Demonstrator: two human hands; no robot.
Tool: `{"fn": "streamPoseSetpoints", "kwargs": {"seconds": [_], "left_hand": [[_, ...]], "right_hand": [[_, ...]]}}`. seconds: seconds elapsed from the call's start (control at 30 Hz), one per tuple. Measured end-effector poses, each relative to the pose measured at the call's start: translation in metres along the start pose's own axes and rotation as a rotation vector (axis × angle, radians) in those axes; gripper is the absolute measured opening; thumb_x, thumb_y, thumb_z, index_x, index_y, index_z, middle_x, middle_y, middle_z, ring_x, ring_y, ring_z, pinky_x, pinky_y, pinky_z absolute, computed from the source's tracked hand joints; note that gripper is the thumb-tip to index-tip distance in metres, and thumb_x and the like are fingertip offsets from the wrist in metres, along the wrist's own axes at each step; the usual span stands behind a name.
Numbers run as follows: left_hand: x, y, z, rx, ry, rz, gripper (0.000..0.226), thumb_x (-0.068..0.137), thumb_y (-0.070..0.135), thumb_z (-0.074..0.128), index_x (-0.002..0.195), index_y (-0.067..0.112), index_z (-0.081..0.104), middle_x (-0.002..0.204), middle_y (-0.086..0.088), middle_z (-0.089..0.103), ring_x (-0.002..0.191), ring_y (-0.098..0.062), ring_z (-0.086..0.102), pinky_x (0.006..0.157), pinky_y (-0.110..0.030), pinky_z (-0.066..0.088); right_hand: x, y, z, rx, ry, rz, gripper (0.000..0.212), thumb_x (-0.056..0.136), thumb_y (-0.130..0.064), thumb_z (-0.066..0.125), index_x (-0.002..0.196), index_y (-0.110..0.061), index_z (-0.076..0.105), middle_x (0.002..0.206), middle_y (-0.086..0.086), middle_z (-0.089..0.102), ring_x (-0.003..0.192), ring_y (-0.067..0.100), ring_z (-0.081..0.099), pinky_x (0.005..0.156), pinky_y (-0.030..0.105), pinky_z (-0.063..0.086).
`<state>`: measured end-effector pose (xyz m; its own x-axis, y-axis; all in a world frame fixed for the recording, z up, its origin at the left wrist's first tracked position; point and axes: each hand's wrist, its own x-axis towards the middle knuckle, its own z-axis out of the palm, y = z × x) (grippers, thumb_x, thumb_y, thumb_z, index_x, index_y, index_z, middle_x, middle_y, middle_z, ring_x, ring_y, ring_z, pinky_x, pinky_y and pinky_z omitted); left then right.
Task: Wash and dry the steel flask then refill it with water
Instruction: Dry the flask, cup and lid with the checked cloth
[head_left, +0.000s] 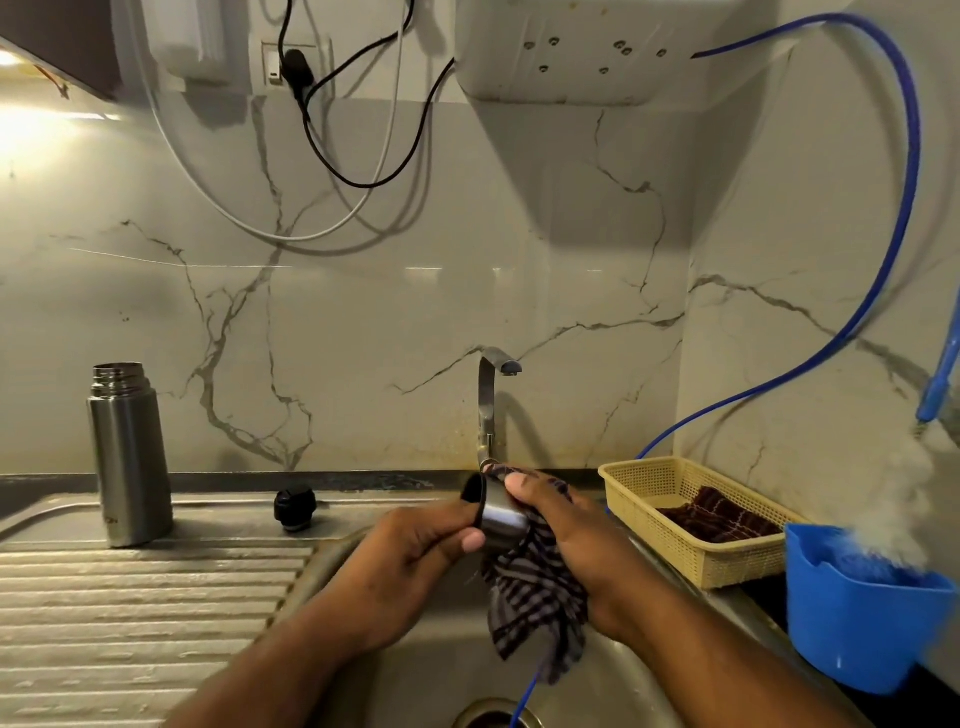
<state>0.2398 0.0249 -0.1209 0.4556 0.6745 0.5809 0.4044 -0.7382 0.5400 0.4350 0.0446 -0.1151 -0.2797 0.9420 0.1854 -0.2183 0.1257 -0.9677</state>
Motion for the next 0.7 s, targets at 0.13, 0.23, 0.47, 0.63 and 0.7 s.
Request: {"fn": "streamPoseSetpoints", "kwargs": {"seconds": [0.13,0.23,0.47,0.63,0.7], "left_hand": [[-0.001,0.001,0.004,-0.401,0.017,-0.155,0.031,0.102,0.017,0.051,0.126,0.011,0.07,0.127,0.0,0.071,0.124,-0.015,0.062,0.103,-0.024,0.045],[0.001,0.001,0.0,-0.936,0.146,-0.438,0.043,0.099,0.034,0.05,0.118,0.001,0.069,0.121,-0.018,0.071,0.112,-0.029,0.066,0.091,-0.04,0.047],[0.0,0.001,0.001,-0.179,0.073,-0.12,0.028,0.101,0.028,0.055,0.12,0.024,0.074,0.117,0.007,0.075,0.114,-0.015,0.068,0.099,-0.032,0.051],[0.0,-0.006,0.005,-0.078,-0.019,-0.044,0.031,0.1,0.014,0.056,0.126,0.022,0.07,0.123,0.017,0.072,0.12,0.0,0.062,0.097,-0.009,0.043],[-0.001,-0.01,0.004,-0.465,-0.008,-0.227,0.03,0.101,0.019,0.057,0.128,0.014,0.07,0.126,-0.003,0.072,0.12,-0.015,0.064,0.096,-0.023,0.048]], "right_hand": [[-0.003,-0.001,0.0,-0.27,0.042,-0.332,0.02,0.096,-0.022,0.068,0.11,-0.033,0.078,0.106,-0.005,0.078,0.099,0.014,0.073,0.082,0.026,0.059],[-0.004,0.007,-0.001,-0.6,0.034,-0.585,0.033,0.095,-0.025,0.071,0.121,-0.045,0.071,0.116,-0.021,0.07,0.105,0.001,0.067,0.088,0.016,0.053],[-0.003,0.004,0.004,-0.355,-0.015,-0.34,0.025,0.099,-0.035,0.064,0.117,-0.052,0.07,0.119,-0.02,0.07,0.106,0.0,0.067,0.087,0.022,0.057],[0.004,0.005,0.0,-0.134,0.022,-0.103,0.019,0.097,-0.031,0.066,0.11,-0.039,0.076,0.113,-0.001,0.076,0.104,0.02,0.073,0.089,0.038,0.061],[0.003,0.011,-0.003,-0.33,0.028,-0.231,0.023,0.097,-0.031,0.066,0.114,-0.046,0.073,0.115,-0.009,0.073,0.106,0.011,0.07,0.088,0.031,0.06]]}}
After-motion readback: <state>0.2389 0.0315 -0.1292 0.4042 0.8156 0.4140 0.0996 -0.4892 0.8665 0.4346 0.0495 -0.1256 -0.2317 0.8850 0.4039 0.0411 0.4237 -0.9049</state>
